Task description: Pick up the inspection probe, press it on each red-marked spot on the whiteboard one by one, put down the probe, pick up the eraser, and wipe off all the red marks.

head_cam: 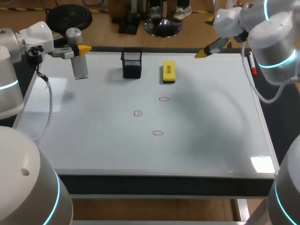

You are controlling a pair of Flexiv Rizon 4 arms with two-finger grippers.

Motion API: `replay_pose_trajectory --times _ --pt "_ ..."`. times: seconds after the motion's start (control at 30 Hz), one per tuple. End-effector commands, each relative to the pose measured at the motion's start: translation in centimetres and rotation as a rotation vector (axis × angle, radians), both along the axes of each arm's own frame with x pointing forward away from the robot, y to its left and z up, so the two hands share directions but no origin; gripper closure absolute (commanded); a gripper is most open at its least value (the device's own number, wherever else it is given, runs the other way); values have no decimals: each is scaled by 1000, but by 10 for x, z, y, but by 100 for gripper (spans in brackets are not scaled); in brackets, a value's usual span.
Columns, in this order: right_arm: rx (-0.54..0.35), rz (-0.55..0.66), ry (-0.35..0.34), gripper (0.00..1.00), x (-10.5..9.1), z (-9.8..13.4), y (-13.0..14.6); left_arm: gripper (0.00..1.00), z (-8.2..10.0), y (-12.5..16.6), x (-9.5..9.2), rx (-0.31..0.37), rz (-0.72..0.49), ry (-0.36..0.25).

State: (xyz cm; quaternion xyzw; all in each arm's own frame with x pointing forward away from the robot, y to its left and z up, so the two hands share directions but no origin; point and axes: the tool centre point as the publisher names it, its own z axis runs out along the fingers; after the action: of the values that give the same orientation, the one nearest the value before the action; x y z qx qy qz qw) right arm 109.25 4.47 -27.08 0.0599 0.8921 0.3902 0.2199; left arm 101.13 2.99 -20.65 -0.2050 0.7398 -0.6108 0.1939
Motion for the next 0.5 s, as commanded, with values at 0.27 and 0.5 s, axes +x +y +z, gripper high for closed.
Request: replay_pose_trajectory --times 0.27,0.5 --pt "-736 591 238 0 9 -21 25 100 0 0 0 -2 2 -4" --pt "-865 752 206 0 6 -30 39 100 0 0 0 -2 2 -4"
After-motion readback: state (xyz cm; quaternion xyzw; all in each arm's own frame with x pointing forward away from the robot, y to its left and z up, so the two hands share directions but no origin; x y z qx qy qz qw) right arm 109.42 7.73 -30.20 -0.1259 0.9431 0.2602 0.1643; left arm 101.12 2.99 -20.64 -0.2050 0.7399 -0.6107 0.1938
